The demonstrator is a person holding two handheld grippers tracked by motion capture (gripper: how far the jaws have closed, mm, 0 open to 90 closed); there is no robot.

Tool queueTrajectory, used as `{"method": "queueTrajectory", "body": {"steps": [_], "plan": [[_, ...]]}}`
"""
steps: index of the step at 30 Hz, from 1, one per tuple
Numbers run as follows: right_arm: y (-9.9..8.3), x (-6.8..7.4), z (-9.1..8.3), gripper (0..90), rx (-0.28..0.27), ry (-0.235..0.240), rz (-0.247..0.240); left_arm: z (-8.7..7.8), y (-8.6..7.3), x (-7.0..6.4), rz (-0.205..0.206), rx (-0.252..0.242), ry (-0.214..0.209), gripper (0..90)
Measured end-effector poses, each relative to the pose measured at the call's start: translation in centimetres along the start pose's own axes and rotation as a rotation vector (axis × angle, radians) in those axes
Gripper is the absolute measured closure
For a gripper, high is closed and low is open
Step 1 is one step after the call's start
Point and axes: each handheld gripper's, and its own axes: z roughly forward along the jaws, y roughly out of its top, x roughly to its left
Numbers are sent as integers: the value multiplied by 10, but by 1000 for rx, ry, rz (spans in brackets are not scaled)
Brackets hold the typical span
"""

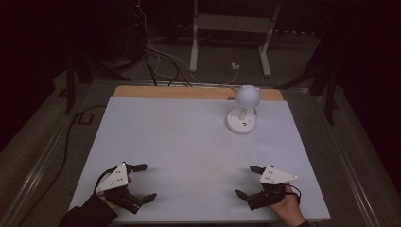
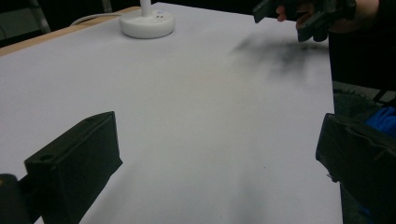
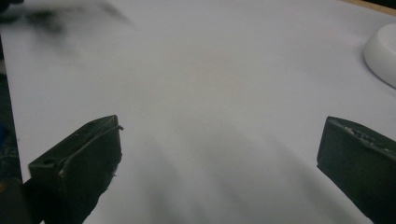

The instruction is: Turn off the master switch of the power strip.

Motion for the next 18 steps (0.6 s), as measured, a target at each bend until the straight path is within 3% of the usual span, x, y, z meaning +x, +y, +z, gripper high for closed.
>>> {"method": "queueTrajectory", "body": {"steps": [18], "plan": [[14,14,1,0,33,65,34,-1,0,2,-22,-22,14,3]]}}
